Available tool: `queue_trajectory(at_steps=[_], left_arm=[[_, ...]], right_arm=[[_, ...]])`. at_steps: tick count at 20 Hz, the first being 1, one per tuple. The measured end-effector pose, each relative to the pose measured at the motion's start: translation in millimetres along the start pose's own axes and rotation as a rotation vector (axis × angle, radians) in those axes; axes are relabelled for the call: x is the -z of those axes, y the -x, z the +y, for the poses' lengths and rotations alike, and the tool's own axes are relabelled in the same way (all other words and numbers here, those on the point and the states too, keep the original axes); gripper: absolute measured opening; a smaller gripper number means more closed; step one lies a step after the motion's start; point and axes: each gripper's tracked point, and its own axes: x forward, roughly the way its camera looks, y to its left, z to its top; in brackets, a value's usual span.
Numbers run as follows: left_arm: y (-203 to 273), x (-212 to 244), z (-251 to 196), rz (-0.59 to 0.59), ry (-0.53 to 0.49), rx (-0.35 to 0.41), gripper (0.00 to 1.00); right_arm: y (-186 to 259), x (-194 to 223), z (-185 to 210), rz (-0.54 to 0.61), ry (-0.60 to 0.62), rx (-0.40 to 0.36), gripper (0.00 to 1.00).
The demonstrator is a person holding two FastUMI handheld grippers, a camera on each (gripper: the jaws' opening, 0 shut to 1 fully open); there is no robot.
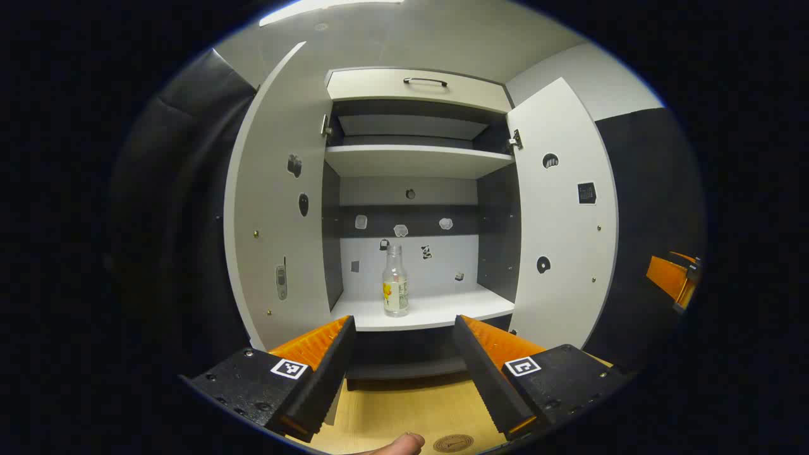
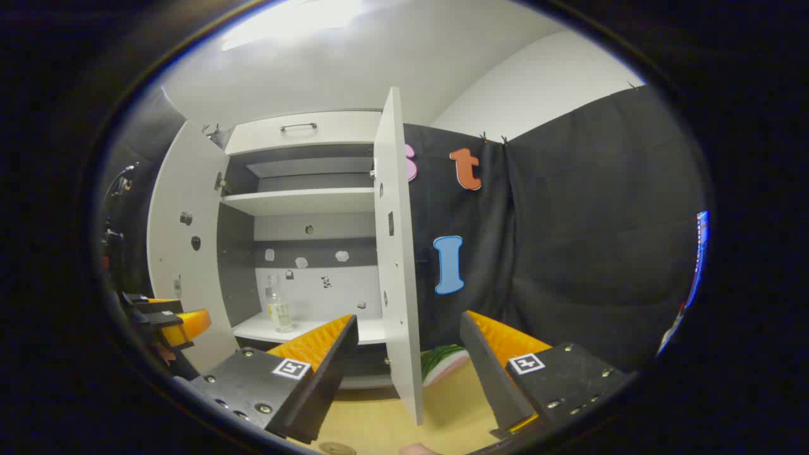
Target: Grasp the bottle in the cabinet with the left hand and place it on the coaster, then close the right door with the right hand and the left door with the left hand.
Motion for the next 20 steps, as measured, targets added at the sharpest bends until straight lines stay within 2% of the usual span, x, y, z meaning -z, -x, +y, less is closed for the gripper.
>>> queue_trajectory(at_steps=[1, 8, 10, 13, 17, 20], left_arm=[[3.2, -0.7, -0.7, -0.002, -0.007, -0.002, 0.97], [17.8, -1.7, 5.3, -0.023, -0.064, -0.012, 0.98], [20.6, 0.9, 4.2, -0.021, -0.090, -0.002, 0.97], [25.9, 10.2, -3.8, 0.010, -0.074, 0.041, 0.97], [26.3, 18.2, 8.0, 0.031, -0.042, 0.028, 0.98], [19.4, 21.4, 25.1, 0.030, -0.033, 0.012, 0.97]], right_arm=[[0.3, 0.2, -0.9, 0.000, -0.002, -0.004, 0.98], [-3.8, 10.8, 1.0, 0.034, -0.018, -0.012, 0.98], [-6.2, 6.5, 12.8, 0.023, -0.027, -0.036, 0.98], [-6.3, -0.4, 24.1, 0.006, -0.044, -0.063, 0.98], [-4.8, -10.1, 45.5, -0.022, -0.077, -0.126, 0.98], [-8.8, -9.0, 55.0, -0.011, -0.052, -0.142, 0.98]])
